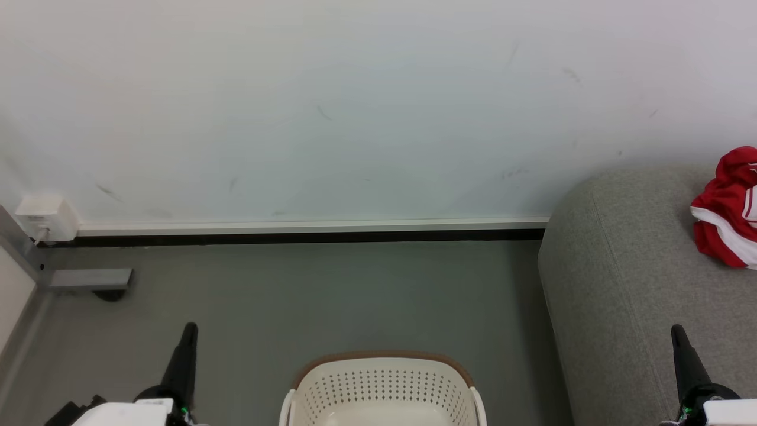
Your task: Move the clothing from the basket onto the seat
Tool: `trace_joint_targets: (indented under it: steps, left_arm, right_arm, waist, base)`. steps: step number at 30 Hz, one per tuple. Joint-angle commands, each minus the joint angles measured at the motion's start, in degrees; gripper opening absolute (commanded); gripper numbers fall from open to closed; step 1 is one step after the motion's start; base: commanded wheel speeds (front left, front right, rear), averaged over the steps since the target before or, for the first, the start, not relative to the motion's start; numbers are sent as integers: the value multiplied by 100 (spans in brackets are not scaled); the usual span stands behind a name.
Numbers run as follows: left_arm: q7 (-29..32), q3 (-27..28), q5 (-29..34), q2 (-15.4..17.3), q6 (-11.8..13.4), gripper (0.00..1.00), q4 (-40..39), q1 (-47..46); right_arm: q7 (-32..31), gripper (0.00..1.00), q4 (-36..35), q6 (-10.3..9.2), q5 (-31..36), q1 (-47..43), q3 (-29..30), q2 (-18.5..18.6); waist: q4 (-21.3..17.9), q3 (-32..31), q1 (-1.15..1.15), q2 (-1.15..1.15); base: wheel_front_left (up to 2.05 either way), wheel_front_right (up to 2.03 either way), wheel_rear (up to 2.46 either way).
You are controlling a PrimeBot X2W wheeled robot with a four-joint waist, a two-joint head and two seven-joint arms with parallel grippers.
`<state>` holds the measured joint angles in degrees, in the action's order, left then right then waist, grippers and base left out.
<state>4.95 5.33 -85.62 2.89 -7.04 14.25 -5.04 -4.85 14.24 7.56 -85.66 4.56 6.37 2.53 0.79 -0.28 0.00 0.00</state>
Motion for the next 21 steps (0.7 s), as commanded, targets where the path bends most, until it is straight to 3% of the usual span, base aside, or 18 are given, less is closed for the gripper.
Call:
trace_joint_targets:
  steps: [1, 21]
  left_arm:
    - [27, 46, -137, 16, -37, 0, -28, -81]
    - [184, 139, -714, 2, -60, 0, -27, -145]
  right_arm:
    - [-37, 0, -42, -12, -121, 106, 25, 56]
    - [-188, 0, -35, -14, -681, 214, 28, 57]
  waist:
    - [-8, 5, 0, 0]
    - [-79, 46, 0, 0]
  base:
    - [0, 0, 0]
    - [0, 0, 0]
